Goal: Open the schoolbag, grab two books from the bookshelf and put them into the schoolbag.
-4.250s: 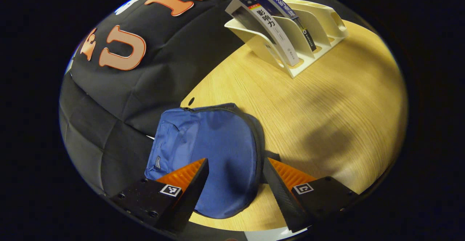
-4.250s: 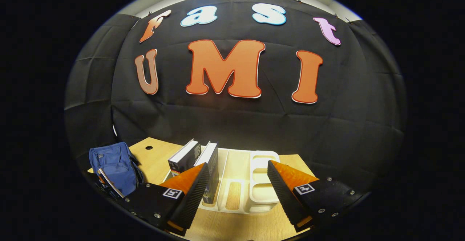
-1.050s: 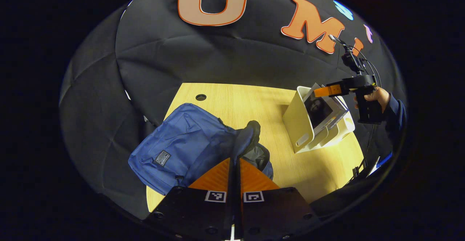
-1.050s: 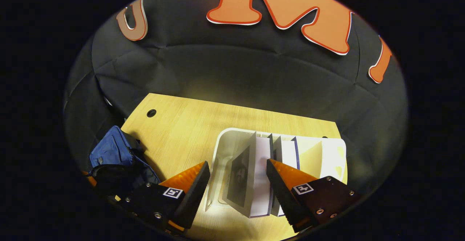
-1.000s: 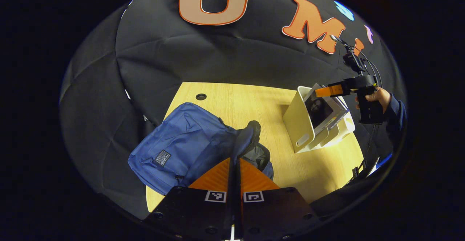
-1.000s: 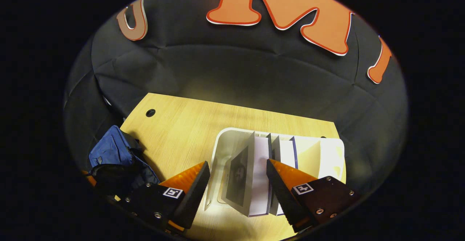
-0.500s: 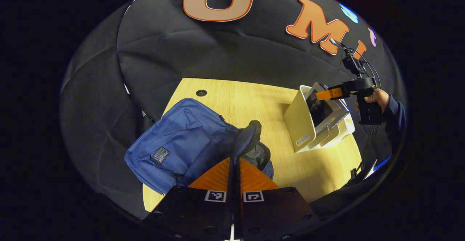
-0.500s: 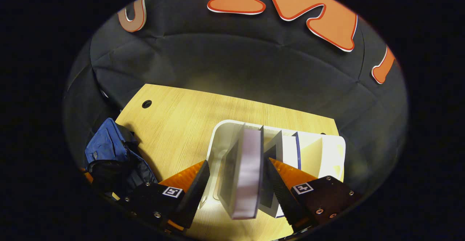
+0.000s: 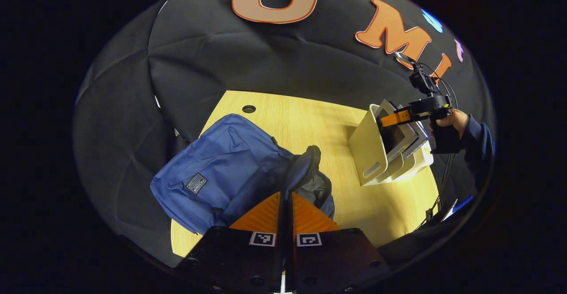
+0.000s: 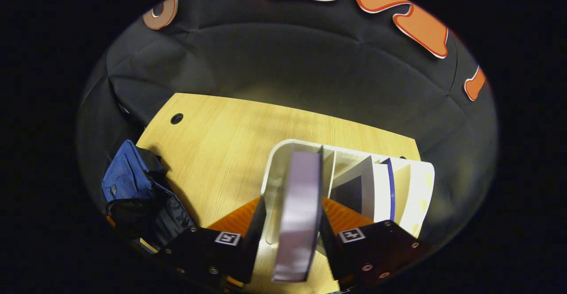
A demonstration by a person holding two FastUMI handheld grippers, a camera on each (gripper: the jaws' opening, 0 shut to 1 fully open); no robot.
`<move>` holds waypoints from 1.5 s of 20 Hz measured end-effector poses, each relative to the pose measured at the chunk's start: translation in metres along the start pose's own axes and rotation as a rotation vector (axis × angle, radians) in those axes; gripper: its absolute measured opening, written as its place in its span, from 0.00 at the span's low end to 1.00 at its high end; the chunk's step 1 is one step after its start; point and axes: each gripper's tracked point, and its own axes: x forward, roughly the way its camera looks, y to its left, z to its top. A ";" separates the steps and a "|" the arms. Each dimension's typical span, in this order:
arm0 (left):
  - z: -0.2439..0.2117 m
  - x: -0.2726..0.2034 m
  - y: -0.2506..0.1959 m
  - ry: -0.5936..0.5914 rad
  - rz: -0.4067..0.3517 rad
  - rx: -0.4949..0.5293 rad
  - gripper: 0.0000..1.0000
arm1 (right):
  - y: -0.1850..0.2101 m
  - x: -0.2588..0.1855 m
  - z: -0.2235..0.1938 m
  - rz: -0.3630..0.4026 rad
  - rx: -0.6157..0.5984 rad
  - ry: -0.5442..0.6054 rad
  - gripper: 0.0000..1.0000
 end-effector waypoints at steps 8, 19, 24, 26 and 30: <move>-0.004 0.002 0.004 0.008 0.000 -0.012 0.03 | -0.007 -0.001 -0.010 0.044 0.088 0.126 0.38; -0.014 0.003 0.000 0.023 -0.005 0.007 0.03 | -0.005 -0.005 -0.014 0.081 0.097 0.205 0.35; -0.017 0.005 -0.001 0.031 -0.008 0.024 0.00 | -0.008 -0.035 -0.004 0.134 0.138 0.157 0.34; -0.016 0.005 -0.002 0.032 -0.010 0.030 0.03 | -0.013 -0.055 0.003 0.160 0.159 0.120 0.33; -0.017 0.004 -0.003 0.034 -0.009 0.037 0.03 | -0.030 -0.092 0.012 0.171 0.166 0.053 0.33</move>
